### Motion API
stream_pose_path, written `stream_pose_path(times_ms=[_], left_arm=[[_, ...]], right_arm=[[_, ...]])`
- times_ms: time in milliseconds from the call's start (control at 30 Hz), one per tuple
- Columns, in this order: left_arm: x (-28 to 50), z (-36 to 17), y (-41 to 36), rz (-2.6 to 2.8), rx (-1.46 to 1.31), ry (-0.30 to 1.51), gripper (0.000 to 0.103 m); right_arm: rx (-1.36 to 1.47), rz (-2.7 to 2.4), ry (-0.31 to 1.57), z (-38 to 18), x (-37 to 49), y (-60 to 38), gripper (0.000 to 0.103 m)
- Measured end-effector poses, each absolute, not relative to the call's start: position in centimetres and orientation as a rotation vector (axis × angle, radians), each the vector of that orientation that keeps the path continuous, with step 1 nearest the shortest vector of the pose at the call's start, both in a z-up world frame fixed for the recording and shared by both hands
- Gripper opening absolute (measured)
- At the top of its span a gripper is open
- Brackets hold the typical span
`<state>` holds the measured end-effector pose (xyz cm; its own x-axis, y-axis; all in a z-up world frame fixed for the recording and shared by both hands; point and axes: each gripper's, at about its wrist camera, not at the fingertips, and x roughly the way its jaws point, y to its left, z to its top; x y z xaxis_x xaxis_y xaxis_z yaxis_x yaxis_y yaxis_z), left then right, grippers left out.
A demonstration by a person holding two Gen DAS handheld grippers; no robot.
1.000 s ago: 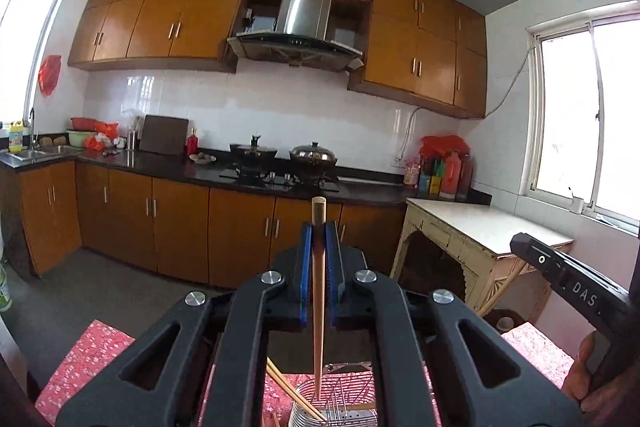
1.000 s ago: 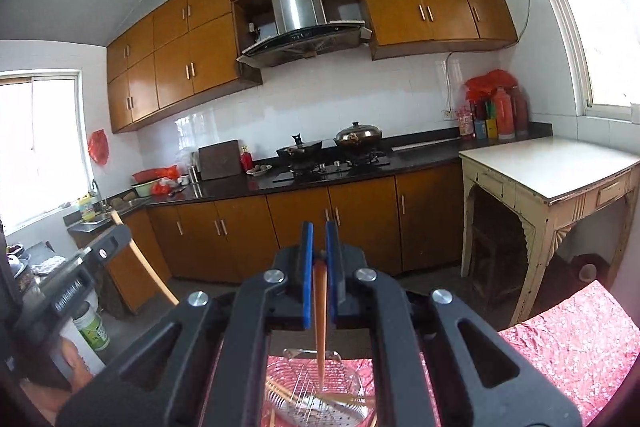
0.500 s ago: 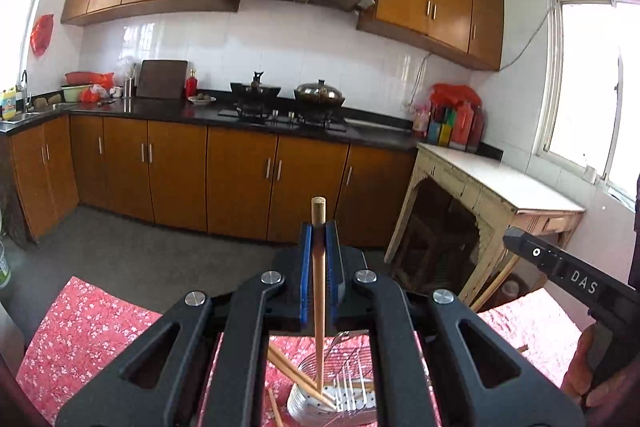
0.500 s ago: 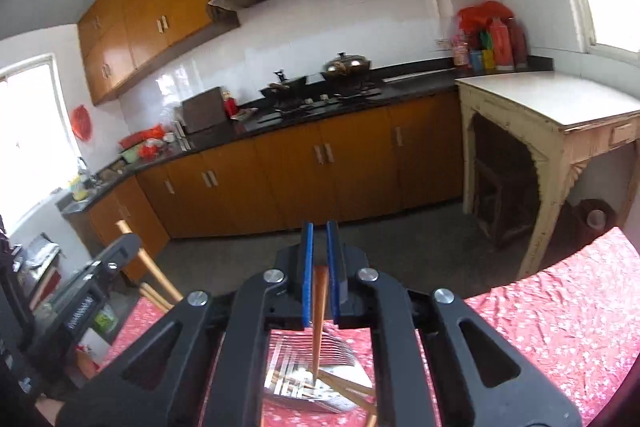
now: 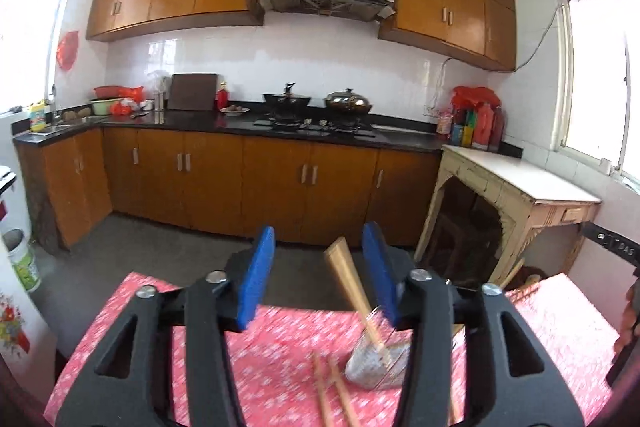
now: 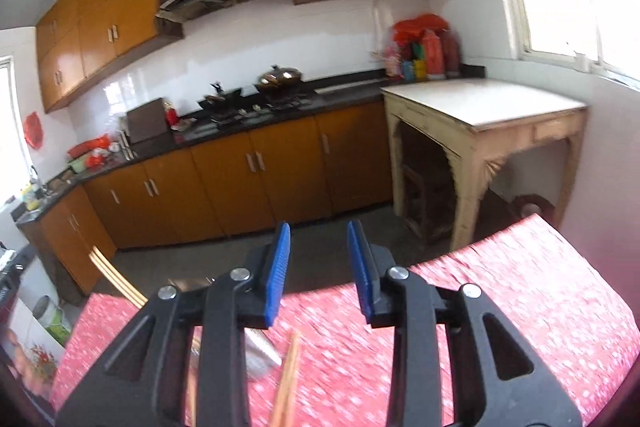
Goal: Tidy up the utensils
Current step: 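Open both tools to drop the chopsticks into the wire holder, then move both open tools back over the loose chopsticks, then close the right tool on a chopstick while the left tool grasps another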
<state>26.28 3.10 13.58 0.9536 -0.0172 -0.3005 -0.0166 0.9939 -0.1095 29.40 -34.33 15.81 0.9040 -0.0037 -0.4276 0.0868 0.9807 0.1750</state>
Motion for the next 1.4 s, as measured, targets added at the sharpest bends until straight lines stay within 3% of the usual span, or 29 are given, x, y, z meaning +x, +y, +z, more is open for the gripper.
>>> stream_pose_path(times_ms=[167, 567, 900, 1000, 1033, 1267, 1333, 1400], left_arm=[[22.7, 8.9, 5.6, 0.029, -0.087, 0.384, 0.060], [21.1, -3.7, 2.4, -0.042, 0.027, 0.642, 0.061], [21.9, -7.1, -0.5, -0.105, 0.020, 0.758, 0.061], [22.5, -7.8, -0.9, -0.104, 0.010, 0.790, 0.061], [22.5, -8.0, -1.1, -0.104, 0.012, 0.797, 0.061], [23.7, -8.9, -2.2, -0.109, 0.029, 0.834, 0.060], [24.1, -9.2, -2.5, -0.098, 0.037, 0.849, 0.058], [24.7, -9.7, -2.7, -0.090, 0.041, 0.874, 0.042]], right_arm=[[0.164, -0.093, 0.547, 9.8, 26.4, -36.6, 0.031], [0.093, 0.152, 0.846, -5.1, 21.9, -28.8, 0.029], [0.038, 0.182, 0.915, -8.4, 22.9, -24.3, 0.028], [-0.002, 0.151, 0.917, -8.6, 23.8, -24.1, 0.018], [-0.015, 0.140, 0.916, -8.6, 23.9, -24.2, 0.010], [0.087, -0.018, 0.919, -8.6, 25.5, -29.2, 0.007], [0.124, -0.043, 0.920, -8.6, 25.8, -30.7, 0.007], [0.136, -0.061, 0.918, -8.6, 26.0, -31.6, 0.007]])
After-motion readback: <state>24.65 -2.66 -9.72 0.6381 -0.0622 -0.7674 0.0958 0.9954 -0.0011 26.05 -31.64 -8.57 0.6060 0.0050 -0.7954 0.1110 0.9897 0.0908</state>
